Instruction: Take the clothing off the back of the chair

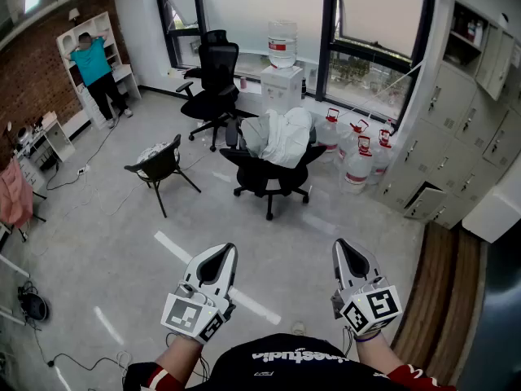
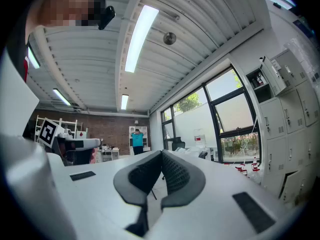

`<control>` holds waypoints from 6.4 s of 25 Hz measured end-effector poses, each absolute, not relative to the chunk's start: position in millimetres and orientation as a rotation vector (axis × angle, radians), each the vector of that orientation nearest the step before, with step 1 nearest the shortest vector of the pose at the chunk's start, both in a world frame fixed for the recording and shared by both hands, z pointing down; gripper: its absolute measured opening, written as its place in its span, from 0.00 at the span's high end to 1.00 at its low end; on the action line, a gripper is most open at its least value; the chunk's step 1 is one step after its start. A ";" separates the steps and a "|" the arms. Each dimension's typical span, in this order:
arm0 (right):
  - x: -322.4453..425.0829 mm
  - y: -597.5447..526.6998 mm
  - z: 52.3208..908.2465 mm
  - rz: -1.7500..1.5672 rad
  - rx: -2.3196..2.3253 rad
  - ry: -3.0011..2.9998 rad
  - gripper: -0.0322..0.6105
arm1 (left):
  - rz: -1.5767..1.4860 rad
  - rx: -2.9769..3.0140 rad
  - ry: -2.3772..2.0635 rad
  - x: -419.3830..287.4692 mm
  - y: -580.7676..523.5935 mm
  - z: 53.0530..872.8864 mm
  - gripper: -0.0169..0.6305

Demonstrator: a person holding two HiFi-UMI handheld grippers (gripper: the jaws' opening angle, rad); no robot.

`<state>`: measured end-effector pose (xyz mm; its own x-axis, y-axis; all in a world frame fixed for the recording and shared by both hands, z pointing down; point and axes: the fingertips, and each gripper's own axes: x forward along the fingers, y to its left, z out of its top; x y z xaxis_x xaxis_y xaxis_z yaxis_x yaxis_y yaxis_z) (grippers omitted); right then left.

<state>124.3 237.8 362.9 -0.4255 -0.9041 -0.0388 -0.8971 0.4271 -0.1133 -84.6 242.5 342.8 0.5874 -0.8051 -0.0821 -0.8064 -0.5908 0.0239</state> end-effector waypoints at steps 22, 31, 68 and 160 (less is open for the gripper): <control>130.3 216.2 369.8 -0.110 -1.590 2.612 0.93 | 0.118 -2.788 1.454 -74.3 230.5 355.1 0.94; 151.5 193.0 371.7 -0.135 -1.553 2.643 0.93 | 0.104 -2.772 1.496 -52.7 213.4 357.6 0.94; 205.5 26.3 413.5 -0.261 -1.475 2.688 0.93 | -0.071 -2.687 1.606 2.6 47.4 391.3 0.94; 142.0 -290.0 385.4 -0.201 -1.505 2.647 0.93 | -1.175 -2.429 1.018 39.5 -383.7 513.2 0.85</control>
